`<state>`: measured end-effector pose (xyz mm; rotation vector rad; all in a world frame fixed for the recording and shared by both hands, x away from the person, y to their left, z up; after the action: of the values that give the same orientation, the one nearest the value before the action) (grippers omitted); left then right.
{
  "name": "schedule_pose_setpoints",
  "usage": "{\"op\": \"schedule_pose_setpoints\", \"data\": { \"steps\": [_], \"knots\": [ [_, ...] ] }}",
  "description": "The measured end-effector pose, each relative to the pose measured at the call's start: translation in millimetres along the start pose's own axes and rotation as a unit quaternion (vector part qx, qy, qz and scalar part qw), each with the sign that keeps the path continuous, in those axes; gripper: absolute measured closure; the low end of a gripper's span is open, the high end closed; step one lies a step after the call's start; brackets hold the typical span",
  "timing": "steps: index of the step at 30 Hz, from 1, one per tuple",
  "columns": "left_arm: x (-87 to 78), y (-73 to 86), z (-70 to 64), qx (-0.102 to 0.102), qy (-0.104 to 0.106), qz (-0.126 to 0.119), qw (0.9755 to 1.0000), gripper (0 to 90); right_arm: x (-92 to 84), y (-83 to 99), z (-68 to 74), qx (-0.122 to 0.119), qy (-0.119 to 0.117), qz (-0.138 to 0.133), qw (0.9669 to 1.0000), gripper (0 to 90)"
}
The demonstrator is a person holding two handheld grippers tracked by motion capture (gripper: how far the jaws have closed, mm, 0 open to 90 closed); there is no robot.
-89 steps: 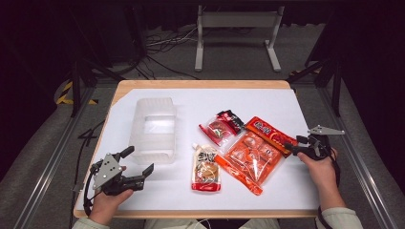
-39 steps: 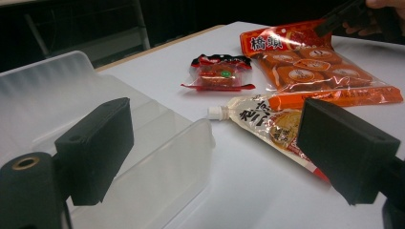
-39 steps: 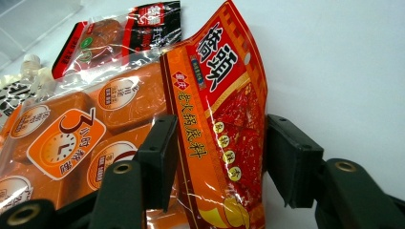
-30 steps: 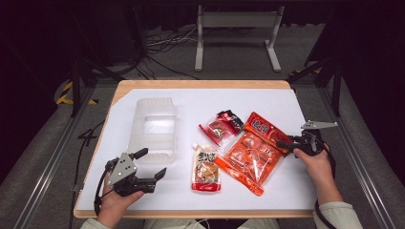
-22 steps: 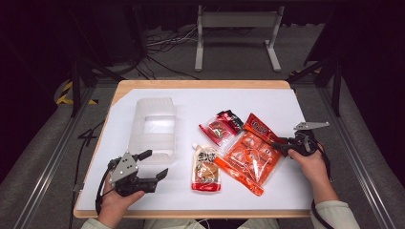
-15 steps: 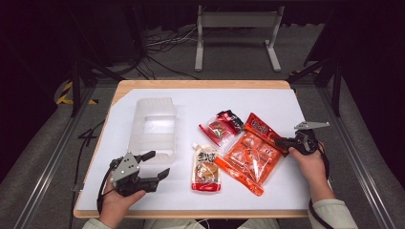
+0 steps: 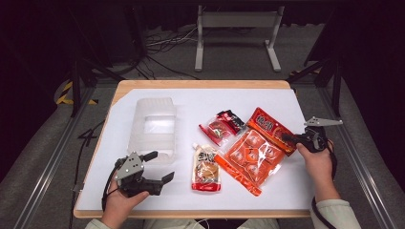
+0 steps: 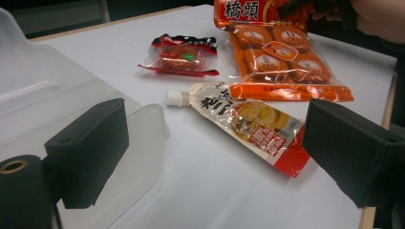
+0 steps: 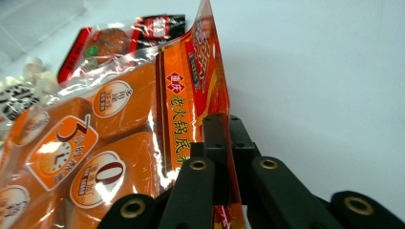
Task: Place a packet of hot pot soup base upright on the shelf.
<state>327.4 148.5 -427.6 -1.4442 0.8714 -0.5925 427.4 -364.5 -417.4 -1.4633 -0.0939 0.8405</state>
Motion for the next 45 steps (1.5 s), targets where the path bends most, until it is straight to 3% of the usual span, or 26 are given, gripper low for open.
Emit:
{"op": "schedule_pose_setpoints", "data": {
  "steps": [1,2,7,9,13,17,19,21,26,30,33,42,45],
  "knots": [
    [0.0,0.0,0.0,0.000,0.000,0.000,1.0000,8.3,0.0,0.0,0.0,0.000,0.000,0.000,1.0000,90.0],
    [1.2,0.1,-1.2,-0.013,0.012,0.001,0.9998,8.0,-6.1,-4.1,1.4,0.001,-0.002,-0.007,1.0000,90.0],
    [4.4,1.4,-1.5,-0.015,0.018,0.011,0.9997,1.1,-18.6,-14.6,7.5,-0.001,-0.013,-0.022,0.9997,90.0],
    [6.0,1.4,-2.4,-0.025,0.037,0.009,0.9989,3.1,-23.4,-18.9,11.4,-0.003,-0.016,-0.027,0.9995,90.0],
    [9.2,5.0,-1.1,-0.025,0.044,0.026,0.9984,4.9,-33.5,-26.9,22.1,-0.013,-0.012,-0.035,0.9992,90.0],
    [7.2,1.7,-1.0,-0.011,0.036,0.013,0.9992,9.3,-39.3,-32.9,27.7,-0.018,-0.012,-0.042,0.9989,90.0],
    [6.7,0.8,-0.7,-0.027,0.031,0.019,0.9990,11.0,-43.7,-37.7,31.8,-0.016,-0.018,-0.047,0.9986,90.0],
    [7.1,-1.6,-1.3,-0.023,0.034,0.010,0.9991,13.9,-46.4,-41.1,35.3,-0.016,-0.021,-0.049,0.9984,90.0],
    [13.5,-7.5,-2.0,-0.006,0.024,0.001,0.9997,9.3,-53.2,-51.3,47.1,-0.026,-0.034,-0.056,0.9975,90.0],
    [17.3,-16.1,-5.2,0.004,0.023,0.001,0.9997,9.2,-59.5,-60.3,59.2,-0.041,-0.043,-0.061,0.9964,90.0],
    [19.0,-21.3,-7.2,0.011,0.021,0.006,0.9997,14.7,-62.7,-65.8,69.0,-0.057,-0.039,-0.063,0.9956,90.0],
    [21.2,-29.4,-6.1,0.010,0.020,0.008,0.9997,18.5,-75.8,-80.9,93.0,-0.077,-0.059,-0.084,0.9917,90.0],
    [17.2,-30.4,-3.6,0.008,0.017,0.006,0.9998,19.5,-83.3,-86.0,105.9,-0.101,-0.056,-0.091,0.9891,90.0]
  ]
}}
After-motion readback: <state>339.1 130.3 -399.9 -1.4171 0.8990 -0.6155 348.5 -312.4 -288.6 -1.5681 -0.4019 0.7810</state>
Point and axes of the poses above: each handheld gripper's, and its own axes: x roughly forward along the jaws, y roughly out of its underside, z roughly to its left, the point moved 3 cm from there along x, roughly forward along the jaws, and after that the axes turned 11 degrees about -z, right-handed, at the moved point
